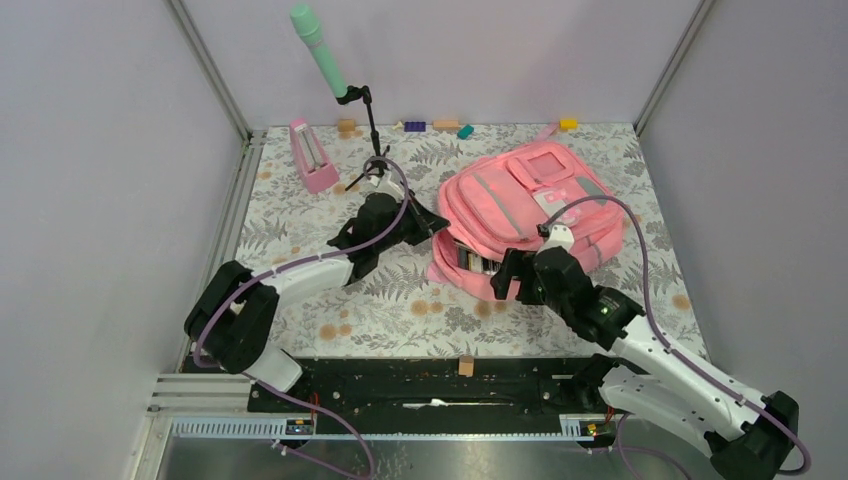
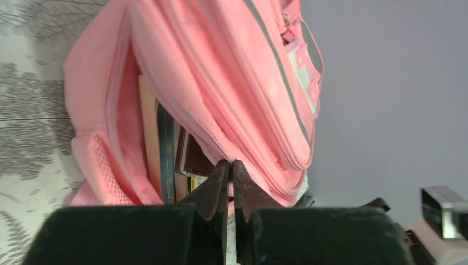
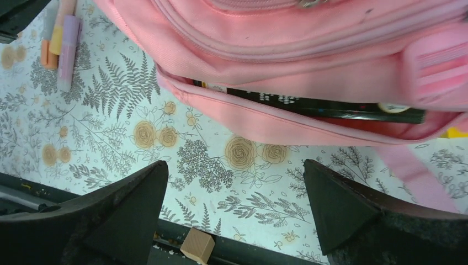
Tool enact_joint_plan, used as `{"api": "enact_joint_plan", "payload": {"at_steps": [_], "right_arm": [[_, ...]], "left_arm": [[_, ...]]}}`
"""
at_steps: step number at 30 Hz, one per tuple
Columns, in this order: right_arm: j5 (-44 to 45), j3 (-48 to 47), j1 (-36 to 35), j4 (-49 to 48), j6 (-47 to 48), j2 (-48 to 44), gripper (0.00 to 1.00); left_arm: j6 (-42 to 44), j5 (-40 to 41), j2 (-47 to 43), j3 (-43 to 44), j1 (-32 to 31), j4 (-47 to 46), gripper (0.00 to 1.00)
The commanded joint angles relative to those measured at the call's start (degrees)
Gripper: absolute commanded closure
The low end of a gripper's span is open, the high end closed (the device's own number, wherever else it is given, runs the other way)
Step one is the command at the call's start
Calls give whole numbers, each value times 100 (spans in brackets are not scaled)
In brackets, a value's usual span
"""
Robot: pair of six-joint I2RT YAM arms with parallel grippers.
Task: Pack the student bag
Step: Zip the student bag at the center of the board.
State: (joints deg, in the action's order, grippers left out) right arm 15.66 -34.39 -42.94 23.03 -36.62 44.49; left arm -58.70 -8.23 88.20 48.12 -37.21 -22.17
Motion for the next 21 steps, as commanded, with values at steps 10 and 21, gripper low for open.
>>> {"api": "enact_joint_plan", "payload": {"at_steps": [10,21], "right_arm": [[-797,-230,1609,1148,479,-175,2],[-324,871,2088,1071,-349,-911,12]], "left_arm": [[892,-535,-652,185,469,991,100],[1069,-1036,-995,572,456,1194,100]]}}
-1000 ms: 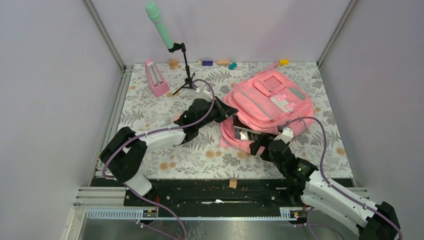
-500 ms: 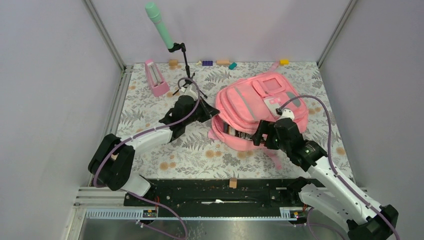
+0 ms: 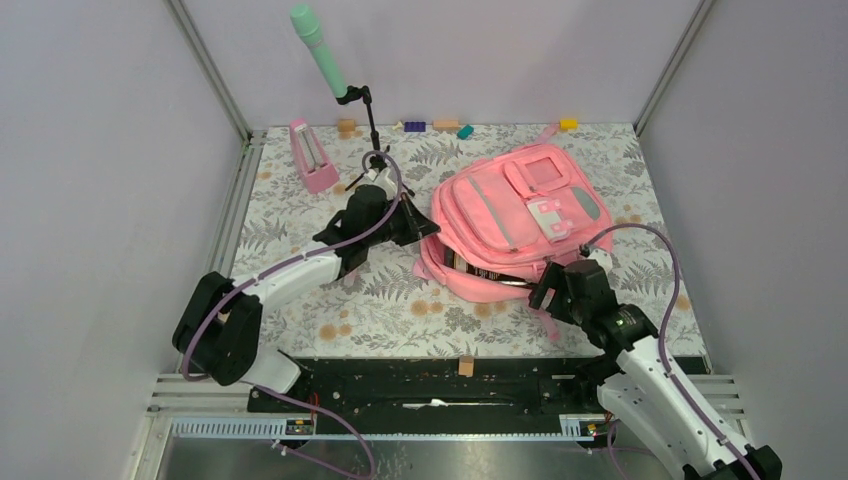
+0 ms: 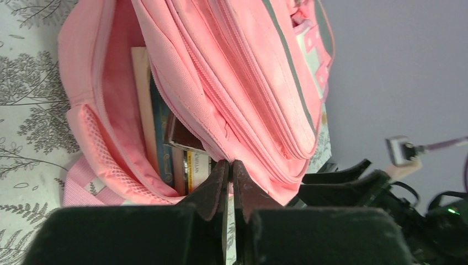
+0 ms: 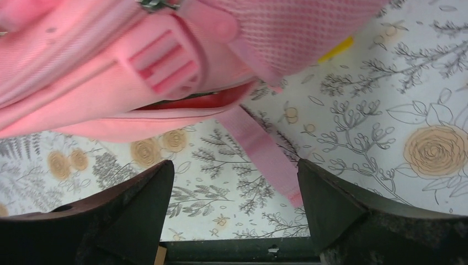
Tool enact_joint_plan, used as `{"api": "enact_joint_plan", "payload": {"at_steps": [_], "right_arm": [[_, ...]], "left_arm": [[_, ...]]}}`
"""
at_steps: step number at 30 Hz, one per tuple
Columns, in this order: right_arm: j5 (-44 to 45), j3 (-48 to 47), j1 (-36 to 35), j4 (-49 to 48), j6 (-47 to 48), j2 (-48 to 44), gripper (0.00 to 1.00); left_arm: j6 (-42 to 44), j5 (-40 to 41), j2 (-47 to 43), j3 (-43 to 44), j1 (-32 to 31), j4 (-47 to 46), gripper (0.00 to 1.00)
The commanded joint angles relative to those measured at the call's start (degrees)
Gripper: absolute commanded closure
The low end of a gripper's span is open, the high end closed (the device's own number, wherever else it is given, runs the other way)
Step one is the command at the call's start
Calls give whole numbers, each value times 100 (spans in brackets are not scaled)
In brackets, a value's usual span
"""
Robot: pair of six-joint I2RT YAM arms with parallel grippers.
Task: Pack the student bag
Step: Zip the student bag at the center of the board.
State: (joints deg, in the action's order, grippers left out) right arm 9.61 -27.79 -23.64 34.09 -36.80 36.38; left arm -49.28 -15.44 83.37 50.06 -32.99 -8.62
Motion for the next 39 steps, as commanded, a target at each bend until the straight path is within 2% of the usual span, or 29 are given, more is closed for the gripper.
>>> {"api": "enact_joint_plan", "payload": {"at_steps": [1,5,8,12,17,22,27,32,39], "right_arm": [[294,282,200,-94,-369,-104,13],[47,513,468,-486,-422,65,14],[-254,689,688,-948,-400,373,11],[-521,846,819,-1677,-264,696,18],[-474,829,879,-2011,-210,1032,33],[-940,682,1079,-1934,-685,1133,37],[-126,559,1148,-1566,-935,1191,34],[-142,551,1254,-1930,-942,1591,36],[-436,580,1256,-2840,-528,1846,49]], "left_arm": [[110,-326,-580,389,30,-173,100],[94,-425,-799,321,-2,-154,100],[135,-493,-886,231,-39,-118,100],[286,-609,-846,212,-48,-7,100],[417,-719,-743,287,-54,22,100],[542,-730,-724,329,-49,62,100],[594,-680,-718,328,-47,47,100],[617,-695,-644,409,-1,49,100],[642,-790,-523,554,39,40,100]]}}
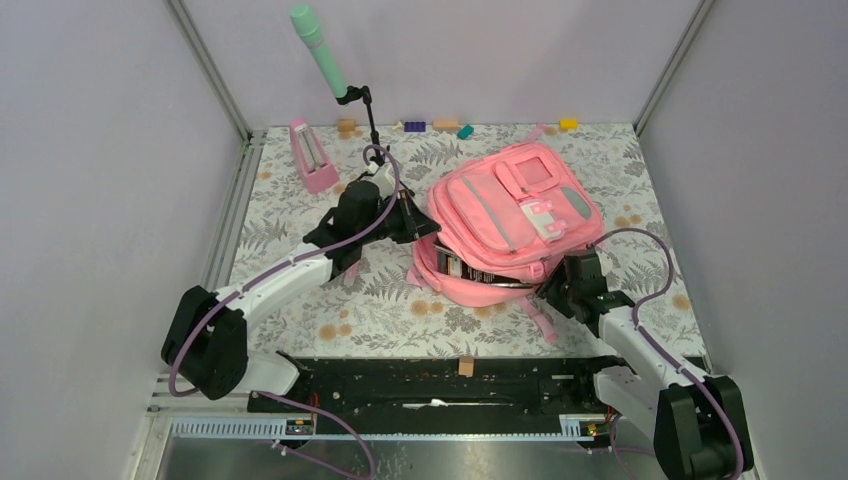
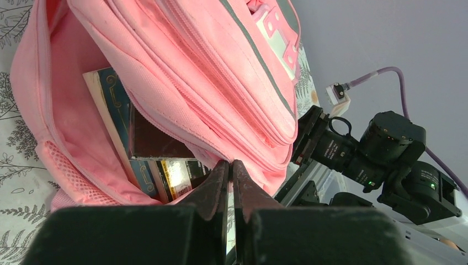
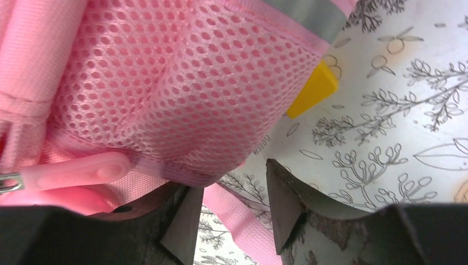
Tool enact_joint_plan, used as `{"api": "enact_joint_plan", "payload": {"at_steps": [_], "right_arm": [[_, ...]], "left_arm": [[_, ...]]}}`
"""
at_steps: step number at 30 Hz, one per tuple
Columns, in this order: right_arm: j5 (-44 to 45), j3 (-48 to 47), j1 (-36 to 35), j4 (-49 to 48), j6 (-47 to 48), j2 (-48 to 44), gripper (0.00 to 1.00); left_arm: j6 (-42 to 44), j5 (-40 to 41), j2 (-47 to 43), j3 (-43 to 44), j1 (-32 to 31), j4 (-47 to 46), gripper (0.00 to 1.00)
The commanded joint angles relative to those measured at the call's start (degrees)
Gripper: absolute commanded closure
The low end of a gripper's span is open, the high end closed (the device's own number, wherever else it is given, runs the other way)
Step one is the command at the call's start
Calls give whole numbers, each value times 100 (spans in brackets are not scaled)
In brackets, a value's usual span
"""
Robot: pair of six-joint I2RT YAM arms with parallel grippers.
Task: Pack the student bag
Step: Zip the student bag at the center of the board.
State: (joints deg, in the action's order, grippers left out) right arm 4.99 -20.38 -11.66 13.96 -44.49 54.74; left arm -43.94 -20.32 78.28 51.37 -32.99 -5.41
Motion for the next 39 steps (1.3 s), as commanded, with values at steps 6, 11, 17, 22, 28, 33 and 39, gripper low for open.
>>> {"api": "enact_joint_plan", "payload": {"at_steps": [6,11,17,22,28,33,39], "right_arm": [[-285,17,59,-1203,600,-116,61],[-418,63,59,-1282,741,27,75],[-552,-113,58,-1266,835,198,100],[-1010,-142,42,-1077,826,133,100],[-1064,-138,-368,-466,837,-279,100],[-921,-383,-1095,-41,794,-285,100],[-797,-575,-1532,251,621,-408,100]], "left_arm": [[97,-386,126,391,45,-376,100],[134,-432,187,382,64,-377,100],[184,-468,146,335,147,-346,100],[202,-547,118,321,170,-323,100],[165,-585,87,300,168,-366,100],[114,-603,60,246,140,-416,100],[146,-537,9,203,87,-401,100]]}}
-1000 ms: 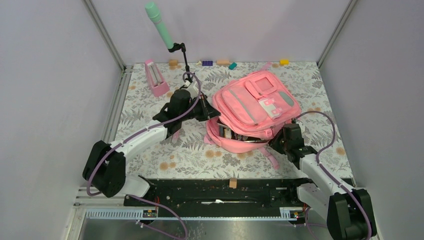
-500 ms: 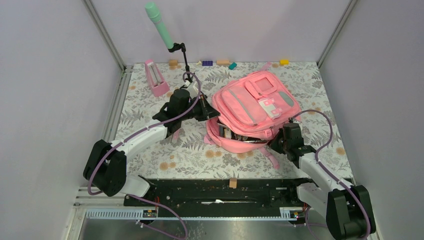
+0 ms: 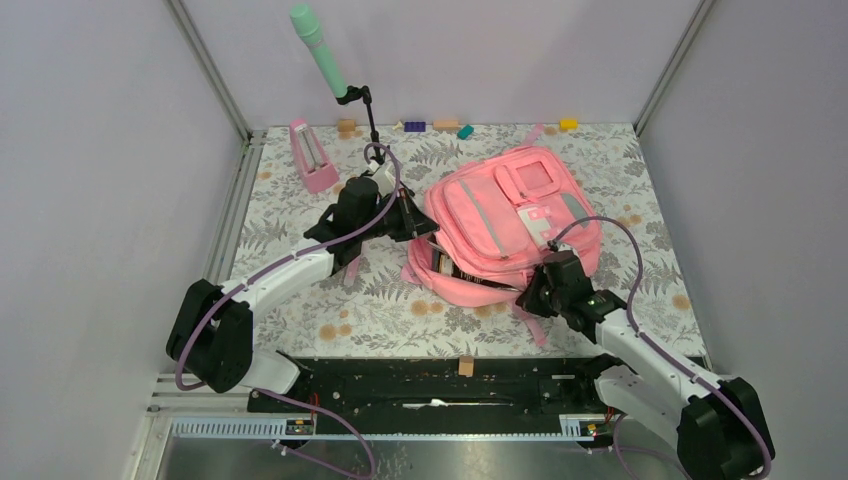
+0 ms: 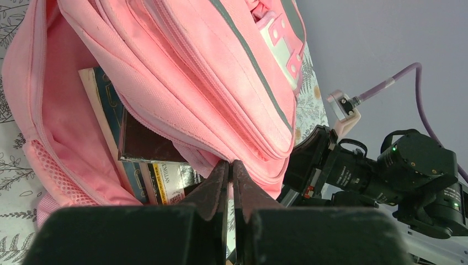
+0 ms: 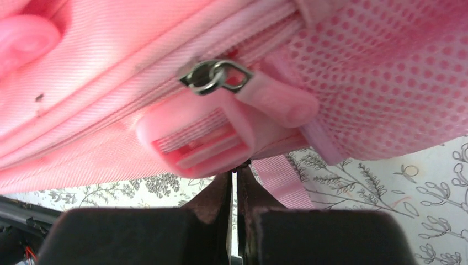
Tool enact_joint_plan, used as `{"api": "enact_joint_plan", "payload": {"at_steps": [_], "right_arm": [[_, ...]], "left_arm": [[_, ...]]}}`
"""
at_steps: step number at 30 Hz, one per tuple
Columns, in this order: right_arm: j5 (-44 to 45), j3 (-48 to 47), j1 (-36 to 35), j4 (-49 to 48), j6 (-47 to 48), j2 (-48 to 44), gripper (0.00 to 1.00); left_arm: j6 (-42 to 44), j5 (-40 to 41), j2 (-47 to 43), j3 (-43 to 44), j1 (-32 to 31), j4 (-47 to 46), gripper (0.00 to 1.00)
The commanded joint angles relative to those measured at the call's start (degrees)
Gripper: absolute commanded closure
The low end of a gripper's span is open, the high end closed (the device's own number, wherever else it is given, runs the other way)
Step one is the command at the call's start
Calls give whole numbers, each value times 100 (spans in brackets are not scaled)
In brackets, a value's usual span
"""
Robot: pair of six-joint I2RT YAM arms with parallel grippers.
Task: Pack the student bag
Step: Zip the student bag at the center of the board.
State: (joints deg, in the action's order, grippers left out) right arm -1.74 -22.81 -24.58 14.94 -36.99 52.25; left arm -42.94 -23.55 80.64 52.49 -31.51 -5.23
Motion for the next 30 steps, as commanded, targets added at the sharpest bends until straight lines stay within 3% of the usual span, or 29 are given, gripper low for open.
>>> {"api": "enact_joint_plan", "payload": {"at_steps": [1,13,30], "right_arm": [[-137,-358,-266,185,-133,-221,100],[-820,-1029,-788,453,160,-150,100],[-13,-1755,-2273,-1073,-304,1237,100]], "left_arm": [[48,-182,-239,82,-70,-417,100],[75,66,-312,-32,-189,-435,100],[-4,471,-411,-354,-391,-531,100]]}}
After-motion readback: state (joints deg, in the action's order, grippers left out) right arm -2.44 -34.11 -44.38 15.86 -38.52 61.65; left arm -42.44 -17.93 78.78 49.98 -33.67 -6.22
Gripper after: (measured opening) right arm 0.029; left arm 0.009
